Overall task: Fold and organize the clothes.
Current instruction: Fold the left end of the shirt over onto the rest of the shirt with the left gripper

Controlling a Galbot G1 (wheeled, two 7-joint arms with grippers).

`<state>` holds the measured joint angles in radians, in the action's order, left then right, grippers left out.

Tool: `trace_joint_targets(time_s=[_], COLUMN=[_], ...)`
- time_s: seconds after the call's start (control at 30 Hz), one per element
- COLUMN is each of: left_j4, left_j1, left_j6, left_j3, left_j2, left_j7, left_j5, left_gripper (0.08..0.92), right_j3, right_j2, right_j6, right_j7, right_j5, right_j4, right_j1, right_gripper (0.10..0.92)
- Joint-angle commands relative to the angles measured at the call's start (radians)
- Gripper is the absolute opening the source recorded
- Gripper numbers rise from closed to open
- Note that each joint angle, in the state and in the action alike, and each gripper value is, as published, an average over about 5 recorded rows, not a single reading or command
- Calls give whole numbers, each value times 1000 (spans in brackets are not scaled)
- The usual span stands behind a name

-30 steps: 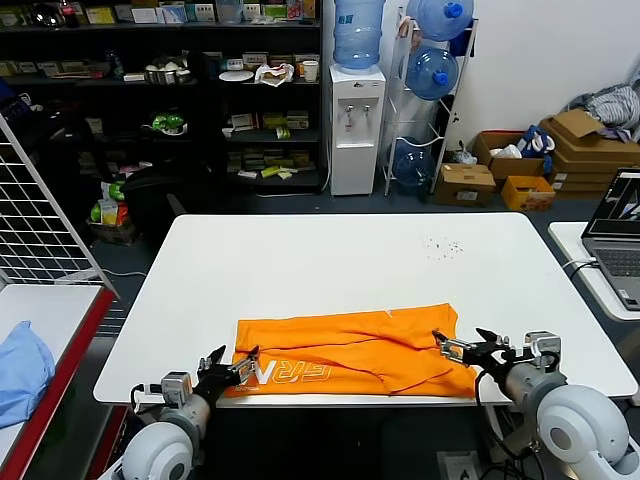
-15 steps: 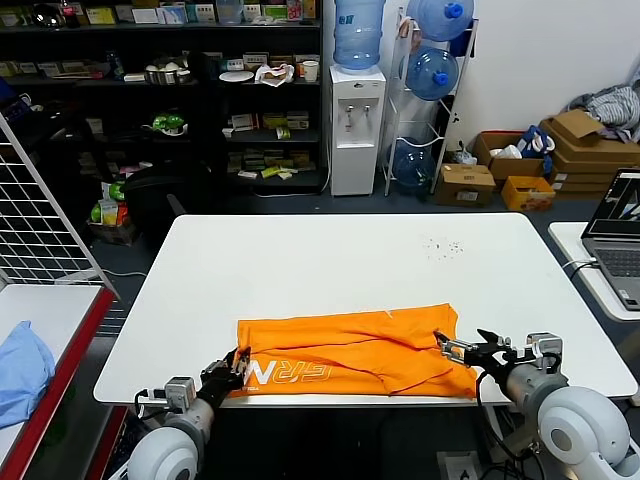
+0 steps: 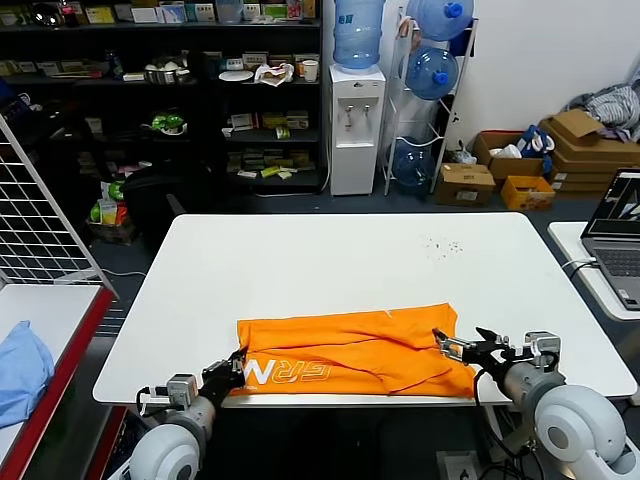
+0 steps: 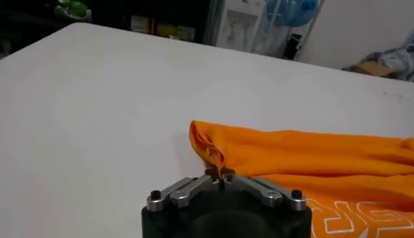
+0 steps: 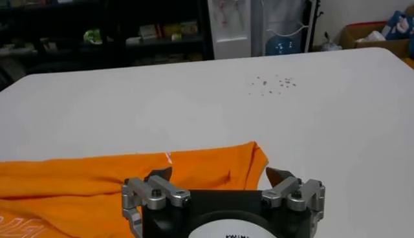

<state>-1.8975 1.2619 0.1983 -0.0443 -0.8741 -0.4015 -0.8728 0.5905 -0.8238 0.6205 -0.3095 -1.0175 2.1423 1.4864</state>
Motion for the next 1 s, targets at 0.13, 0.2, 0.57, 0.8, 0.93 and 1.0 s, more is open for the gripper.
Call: trace_joint_targets(time_s=[0.13,0.2,0.57,0.8,0.93,1.0], left_j4=[-97,-105,-9,33,37,21], left_j1=[16,46,300,445,468,461], left_j6=[8,10,0,-13,-16,-14], left_j3=[-89,-133,-498,-659,-696,-688], left_j2=[225,273,429,504,529,526], left_j7=[-27,-35,-14,-11,-16,-24], left_j5=[-90,-123,-212,-259,-273,-280], left_gripper=[104,104,104,104,104,104], right_j3=[-72,-90,-130,-139,-138,-138], right_j2=[-8,-8,-17,-28,-32,-35], right_j6=[-5,-6,-25,-36,-38,-38], right_j7=[-4,-6,19,30,31,29], right_j5=[3,4,23,38,46,50], right_j4=[-29,-35,-74,-90,-94,-94], right_j1=[-83,-104,-155,-160,-157,-156], right_gripper=[921,921,921,921,921,921])
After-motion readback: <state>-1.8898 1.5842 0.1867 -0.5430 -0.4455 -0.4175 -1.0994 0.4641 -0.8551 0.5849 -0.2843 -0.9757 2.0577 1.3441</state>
